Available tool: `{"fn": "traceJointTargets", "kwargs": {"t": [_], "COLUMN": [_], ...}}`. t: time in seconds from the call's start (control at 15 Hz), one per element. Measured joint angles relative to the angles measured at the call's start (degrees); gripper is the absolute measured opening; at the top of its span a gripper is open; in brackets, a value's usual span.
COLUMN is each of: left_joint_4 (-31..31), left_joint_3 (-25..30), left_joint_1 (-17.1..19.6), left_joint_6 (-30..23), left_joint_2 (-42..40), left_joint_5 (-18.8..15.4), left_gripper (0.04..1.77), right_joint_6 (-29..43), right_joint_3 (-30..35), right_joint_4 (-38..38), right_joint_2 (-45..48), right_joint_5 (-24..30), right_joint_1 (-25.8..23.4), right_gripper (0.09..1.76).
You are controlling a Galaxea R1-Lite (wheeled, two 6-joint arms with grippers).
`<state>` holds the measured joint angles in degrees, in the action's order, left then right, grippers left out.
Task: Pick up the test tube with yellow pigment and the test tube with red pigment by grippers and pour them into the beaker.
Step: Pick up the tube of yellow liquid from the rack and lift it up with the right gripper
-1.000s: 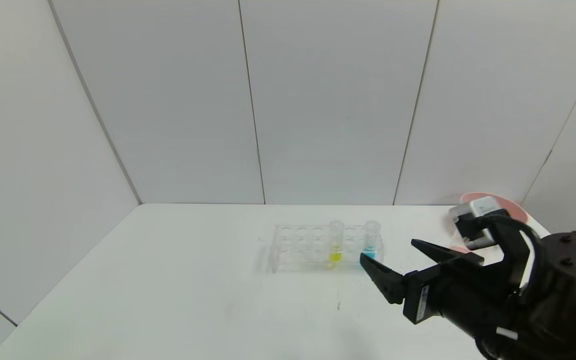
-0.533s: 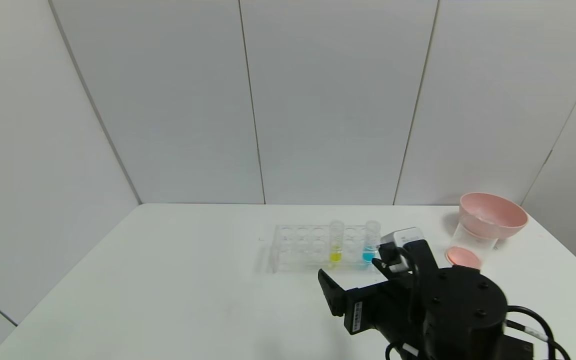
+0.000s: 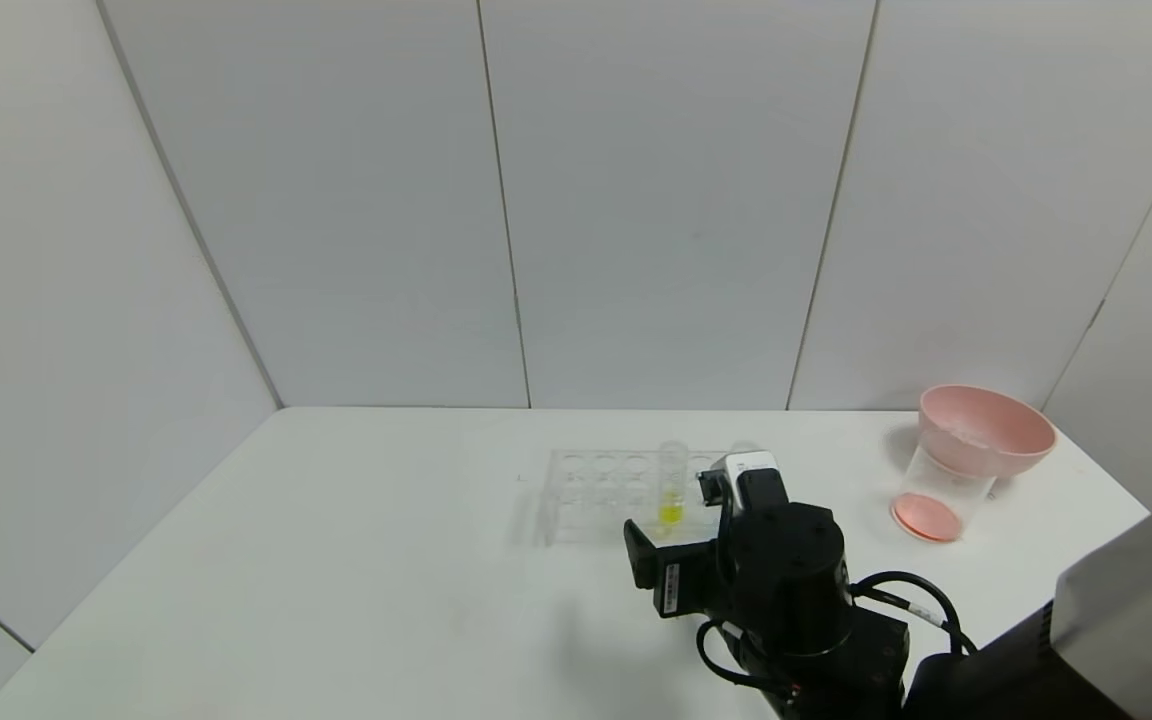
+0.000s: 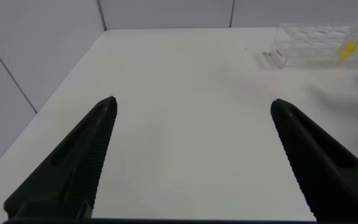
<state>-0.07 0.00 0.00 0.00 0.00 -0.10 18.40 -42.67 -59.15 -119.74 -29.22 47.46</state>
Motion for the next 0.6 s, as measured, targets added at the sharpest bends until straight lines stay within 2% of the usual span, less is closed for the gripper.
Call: {"fn": "traceJointTargets", "kwargs": {"t": [0.33,0.6], "left_joint_4": [0.00,0.00], "left_joint_3": [0.00,0.00], "left_joint_1": [0.00,0.00], "left_joint_6": [0.00,0.00], "left_joint_2": [0.00,0.00], "left_joint_5": [0.00,0.00], "left_gripper": [1.76,1.76], "right_joint_6": [-0.17,-0.22], "right_joint_3": [-6.86,-11.37], "right_joint_4": [4.60,6.38], "right_joint_2": [-2.78,-5.75], "right_joint_5": [-0.15,-0.20], "right_joint_1": [-3.06,-3.41], "right_gripper": [1.70,1.70]}}
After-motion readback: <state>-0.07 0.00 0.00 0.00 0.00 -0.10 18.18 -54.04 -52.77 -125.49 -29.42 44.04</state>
